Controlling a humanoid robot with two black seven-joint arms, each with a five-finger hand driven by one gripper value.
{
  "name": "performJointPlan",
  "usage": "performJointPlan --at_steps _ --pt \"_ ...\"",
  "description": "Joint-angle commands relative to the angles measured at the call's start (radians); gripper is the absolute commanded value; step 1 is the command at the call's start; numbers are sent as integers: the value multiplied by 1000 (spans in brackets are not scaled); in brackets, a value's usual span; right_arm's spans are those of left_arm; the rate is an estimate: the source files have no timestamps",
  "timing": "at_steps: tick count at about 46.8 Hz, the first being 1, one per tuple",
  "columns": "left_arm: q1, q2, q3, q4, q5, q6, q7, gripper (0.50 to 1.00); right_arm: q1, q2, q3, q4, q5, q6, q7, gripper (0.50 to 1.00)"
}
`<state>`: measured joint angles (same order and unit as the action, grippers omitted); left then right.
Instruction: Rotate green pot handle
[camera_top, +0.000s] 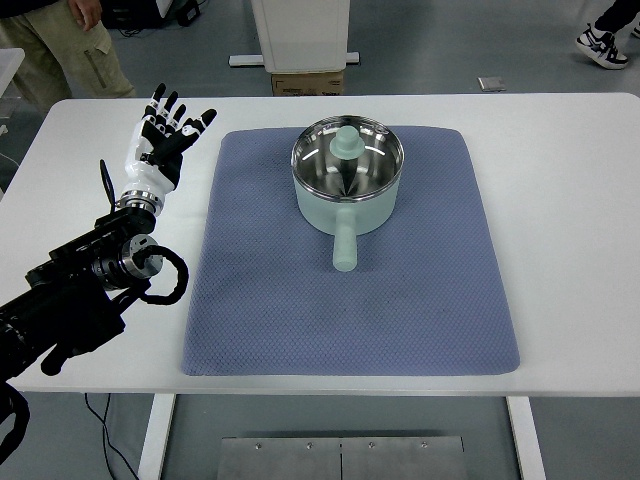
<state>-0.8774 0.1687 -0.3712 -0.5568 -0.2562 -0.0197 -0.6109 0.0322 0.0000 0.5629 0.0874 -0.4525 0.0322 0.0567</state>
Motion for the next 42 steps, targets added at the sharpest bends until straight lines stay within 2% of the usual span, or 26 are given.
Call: performJointPlan --at_steps 1,29,42 --pt "0 2 0 0 0 1 0 1000 0 0 0 0 0 0 0 1000" --pt "-3 6 0 -2 2 -8 0 1000 0 0 0 0 0 0 0 1000" --pt "-3 40 0 -43 2 -9 0 1000 0 0 0 0 0 0 0 1000"
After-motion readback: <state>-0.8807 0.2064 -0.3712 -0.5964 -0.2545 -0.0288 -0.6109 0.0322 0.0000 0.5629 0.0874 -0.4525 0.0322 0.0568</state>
